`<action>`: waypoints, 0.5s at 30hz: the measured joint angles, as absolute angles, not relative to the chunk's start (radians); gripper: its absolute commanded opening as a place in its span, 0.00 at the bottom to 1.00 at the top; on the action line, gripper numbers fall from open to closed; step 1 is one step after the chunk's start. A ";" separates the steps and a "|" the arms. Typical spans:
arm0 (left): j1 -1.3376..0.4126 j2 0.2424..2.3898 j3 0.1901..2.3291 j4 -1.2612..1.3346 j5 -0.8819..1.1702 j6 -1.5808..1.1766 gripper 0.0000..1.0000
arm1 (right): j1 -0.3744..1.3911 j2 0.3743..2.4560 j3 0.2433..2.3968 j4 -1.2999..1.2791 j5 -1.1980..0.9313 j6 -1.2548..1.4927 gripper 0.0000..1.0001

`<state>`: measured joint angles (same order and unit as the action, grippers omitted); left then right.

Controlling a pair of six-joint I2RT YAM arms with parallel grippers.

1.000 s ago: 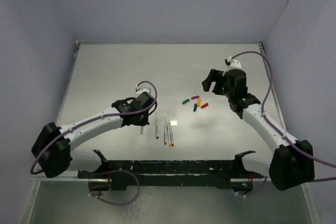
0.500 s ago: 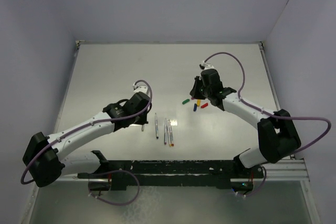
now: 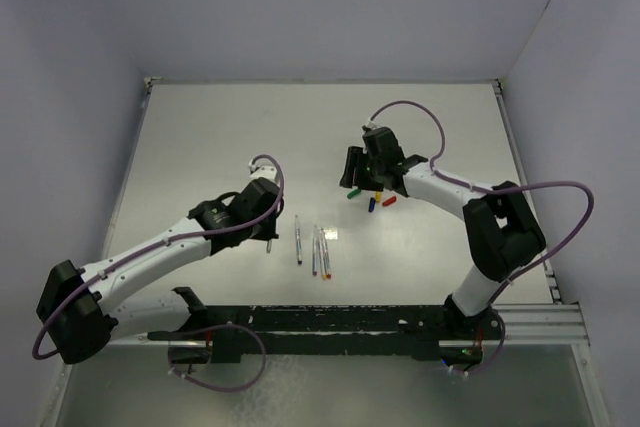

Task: Insert the pens into the pen caps

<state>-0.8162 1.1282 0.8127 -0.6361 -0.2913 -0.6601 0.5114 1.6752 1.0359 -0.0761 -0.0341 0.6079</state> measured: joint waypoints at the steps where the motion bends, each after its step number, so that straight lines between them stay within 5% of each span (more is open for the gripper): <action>1: -0.816 1.129 0.813 -0.638 -0.291 -0.660 0.00 | 0.517 1.680 1.044 -0.085 -0.030 0.611 0.58; 15: -0.816 1.151 0.813 -0.639 -0.291 -0.633 0.00 | 0.543 1.697 1.065 -0.176 -0.017 0.657 0.61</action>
